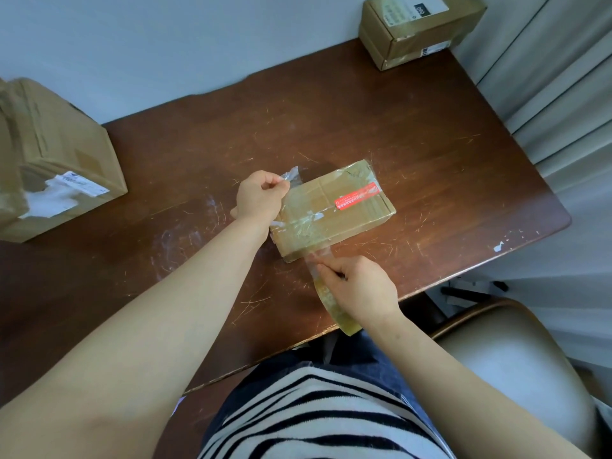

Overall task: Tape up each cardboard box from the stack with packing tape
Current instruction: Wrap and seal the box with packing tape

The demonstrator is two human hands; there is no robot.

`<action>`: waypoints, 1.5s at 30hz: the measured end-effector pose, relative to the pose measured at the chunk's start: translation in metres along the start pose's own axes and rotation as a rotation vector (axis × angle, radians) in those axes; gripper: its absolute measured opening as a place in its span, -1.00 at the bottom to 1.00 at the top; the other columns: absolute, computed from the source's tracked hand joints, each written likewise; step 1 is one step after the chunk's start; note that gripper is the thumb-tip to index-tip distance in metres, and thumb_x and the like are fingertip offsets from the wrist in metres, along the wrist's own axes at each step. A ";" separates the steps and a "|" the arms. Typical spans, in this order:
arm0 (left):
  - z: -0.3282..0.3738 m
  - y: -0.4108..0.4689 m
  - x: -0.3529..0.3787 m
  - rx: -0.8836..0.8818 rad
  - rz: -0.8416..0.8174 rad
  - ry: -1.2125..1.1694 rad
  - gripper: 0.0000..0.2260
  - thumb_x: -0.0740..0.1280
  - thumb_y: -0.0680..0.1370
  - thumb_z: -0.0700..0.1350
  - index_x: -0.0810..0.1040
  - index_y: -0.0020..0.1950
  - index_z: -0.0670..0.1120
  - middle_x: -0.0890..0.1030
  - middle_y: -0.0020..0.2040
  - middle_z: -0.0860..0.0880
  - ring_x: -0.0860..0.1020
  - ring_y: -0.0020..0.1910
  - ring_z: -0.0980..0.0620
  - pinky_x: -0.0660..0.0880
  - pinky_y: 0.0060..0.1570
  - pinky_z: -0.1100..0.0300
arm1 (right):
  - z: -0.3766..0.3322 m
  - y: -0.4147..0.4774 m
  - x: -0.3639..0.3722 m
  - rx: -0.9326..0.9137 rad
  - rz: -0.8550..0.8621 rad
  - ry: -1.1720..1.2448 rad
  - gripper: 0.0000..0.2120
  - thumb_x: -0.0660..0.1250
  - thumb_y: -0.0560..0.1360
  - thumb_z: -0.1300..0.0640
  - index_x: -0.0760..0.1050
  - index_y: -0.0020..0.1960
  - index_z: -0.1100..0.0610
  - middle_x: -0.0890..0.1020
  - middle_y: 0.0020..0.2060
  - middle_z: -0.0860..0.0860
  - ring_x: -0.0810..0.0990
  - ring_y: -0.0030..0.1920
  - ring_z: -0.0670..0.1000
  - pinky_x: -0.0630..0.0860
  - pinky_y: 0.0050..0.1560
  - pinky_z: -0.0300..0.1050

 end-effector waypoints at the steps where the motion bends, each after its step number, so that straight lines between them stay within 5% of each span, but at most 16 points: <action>1: -0.001 0.001 0.000 -0.001 0.001 0.008 -0.87 0.41 0.47 -0.07 0.54 -0.27 0.07 0.52 -0.28 0.14 0.50 -0.11 0.01 0.39 0.26 -0.16 | 0.000 0.002 0.001 0.007 -0.005 0.000 -0.74 0.18 0.60 -0.03 0.63 0.08 0.00 0.34 -0.53 -0.03 0.24 -0.49 -0.05 0.17 -0.47 -0.25; 7: -0.003 0.001 0.003 -0.068 -0.030 -0.012 -0.83 0.38 0.52 -0.06 0.53 -0.27 0.06 0.53 -0.23 0.15 0.51 0.02 -0.02 0.44 0.21 0.02 | 0.002 0.013 0.005 0.069 -0.060 0.022 -0.74 0.19 0.59 -0.06 0.63 0.07 -0.02 0.34 -0.53 -0.04 0.28 -0.45 -0.05 0.25 -0.40 -0.22; 10: 0.001 -0.003 0.007 -0.165 -0.081 -0.064 -0.79 0.32 0.57 -0.14 0.44 -0.27 -0.07 0.44 -0.23 0.03 0.40 -0.07 -0.01 0.43 -0.44 0.37 | 0.001 0.016 0.005 0.072 -0.068 0.059 -0.78 0.21 0.59 -0.04 0.62 0.11 -0.14 0.35 -0.56 -0.05 0.31 -0.46 -0.07 0.27 -0.40 -0.23; 12: 0.001 -0.003 0.010 -0.225 -0.108 -0.069 -0.76 0.29 0.57 -0.15 0.37 -0.29 -0.13 0.39 -0.23 -0.02 0.38 -0.17 -0.01 0.37 -0.54 0.33 | 0.001 0.019 0.005 0.071 -0.063 0.071 -0.78 0.22 0.59 -0.03 0.63 0.09 -0.13 0.37 -0.56 -0.06 0.32 -0.46 -0.07 0.31 -0.37 -0.22; 15: -0.004 0.002 0.011 -0.284 -0.092 -0.045 -0.85 0.28 0.52 -0.11 0.42 -0.22 -0.13 0.37 -0.21 -0.04 0.42 -0.18 -0.02 0.51 -0.39 0.15 | 0.003 0.021 0.008 0.081 -0.059 0.077 -0.77 0.23 0.58 -0.01 0.65 0.03 -0.03 0.50 -0.47 0.01 0.38 -0.39 0.03 0.34 -0.31 -0.18; 17: -0.007 0.006 0.010 -0.296 -0.066 -0.005 -0.84 0.29 0.46 -0.05 0.46 -0.10 -0.14 0.48 -0.04 -0.12 0.47 0.11 -0.16 0.53 -0.36 0.10 | 0.004 0.022 0.010 0.085 -0.059 0.091 -0.77 0.23 0.58 -0.01 0.65 0.02 0.00 0.58 -0.38 0.07 0.39 -0.36 0.04 0.34 -0.30 -0.18; 20: -0.013 0.015 0.006 -0.301 -0.026 0.243 -0.48 0.31 0.46 0.07 0.36 0.35 -0.12 0.39 0.36 -0.17 0.34 0.34 -0.20 0.45 0.19 -0.10 | 0.002 0.022 0.009 0.082 -0.060 0.126 -0.80 0.24 0.57 0.00 0.65 0.03 -0.08 0.53 -0.45 -0.06 0.43 -0.37 -0.02 0.41 -0.31 -0.17; 22: 0.007 0.015 -0.002 -0.015 0.118 0.503 -0.53 0.26 0.57 0.04 0.31 0.46 -0.04 0.41 0.37 -0.10 0.36 0.34 -0.14 0.26 0.34 -0.06 | 0.001 0.021 0.009 0.075 -0.059 0.139 -0.80 0.25 0.57 0.01 0.65 0.03 -0.07 0.64 -0.33 -0.01 0.56 -0.25 0.07 0.54 -0.23 -0.09; 24: 0.041 -0.004 0.003 0.442 0.216 0.640 -0.70 0.16 0.64 -0.05 0.48 0.34 -0.04 0.56 0.20 -0.07 0.49 0.20 -0.10 0.29 0.23 0.01 | 0.001 0.022 0.008 0.069 -0.051 0.148 -0.80 0.25 0.57 0.01 0.66 0.02 -0.05 0.67 -0.25 0.06 0.57 -0.22 0.11 0.53 -0.21 -0.09; 26: 0.051 -0.021 0.023 0.673 0.148 0.799 -0.68 0.06 0.67 -0.01 0.53 0.24 -0.09 0.64 0.01 -0.06 0.57 0.04 -0.10 0.38 0.12 0.04 | 0.003 0.024 0.009 0.075 -0.050 0.150 -0.80 0.26 0.57 0.00 0.65 0.03 -0.05 0.65 -0.29 0.06 0.56 -0.23 0.08 0.48 -0.23 -0.13; 32: 0.018 -0.022 0.048 0.572 -0.110 1.103 -0.52 -0.13 0.68 0.08 0.25 0.49 -0.12 0.49 0.34 -0.11 0.45 0.30 -0.10 0.34 0.24 0.05 | 0.004 0.026 0.010 0.072 -0.054 0.148 -0.80 0.25 0.57 0.00 0.66 -0.01 -0.06 0.59 -0.39 0.02 0.53 -0.27 0.07 0.47 -0.26 -0.12; 35: 0.022 -0.023 0.053 0.500 -0.160 1.117 -0.34 -0.19 0.61 0.24 0.13 0.54 -0.16 0.36 0.45 -0.16 0.28 0.45 -0.12 0.05 0.46 0.00 | 0.004 0.027 0.010 0.064 -0.048 0.158 -0.79 0.25 0.57 0.00 0.66 -0.02 -0.02 0.57 -0.41 -0.01 0.50 -0.31 0.05 0.46 -0.28 -0.11; 37: 0.017 -0.032 0.057 0.468 -0.146 1.180 -0.25 -0.24 0.56 0.32 -0.08 0.57 -0.18 0.11 0.56 -0.19 0.00 0.55 -0.14 -0.24 0.48 -0.05 | 0.006 0.027 0.012 0.063 -0.046 0.197 -0.78 0.27 0.56 0.02 0.65 -0.17 -0.06 0.54 -0.45 -0.06 0.47 -0.35 0.02 0.41 -0.32 -0.12; 40: 0.007 -0.047 0.060 0.551 -0.082 1.197 -0.26 -0.16 0.57 0.32 -0.14 0.57 -0.16 0.14 0.53 -0.22 0.08 0.51 -0.20 -0.12 0.49 -0.09 | 0.008 0.029 0.014 0.079 -0.026 0.233 -0.59 0.29 0.51 0.11 0.40 -0.52 -0.03 0.35 -0.60 -0.08 0.28 -0.43 -0.02 0.25 -0.37 -0.12; 42: 0.009 -0.044 0.061 0.557 -0.070 1.190 -0.28 -0.12 0.58 0.30 -0.12 0.57 -0.15 0.22 0.48 -0.21 0.18 0.46 -0.20 -0.02 0.47 -0.10 | 0.011 0.030 0.015 0.086 -0.035 0.278 -0.68 0.30 0.48 0.10 0.47 -0.45 -0.01 0.46 -0.54 -0.06 0.39 -0.40 0.03 0.36 -0.34 -0.06; 45: 0.007 -0.044 0.064 0.520 -0.104 1.196 -0.27 -0.17 0.58 0.31 -0.22 0.56 -0.16 -0.04 0.57 -0.22 -0.07 0.55 -0.19 -0.22 0.48 -0.06 | 0.013 0.027 0.016 0.111 -0.075 0.389 -0.86 0.28 0.44 0.09 0.61 -0.22 0.04 0.65 -0.34 0.03 0.63 -0.23 0.10 0.59 -0.13 0.04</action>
Point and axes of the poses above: each hand's wrist, its own y-axis towards the middle knuckle, its own x-axis out of the palm, z = x × y, the point moved 6 cm from there along y, towards the middle knuckle
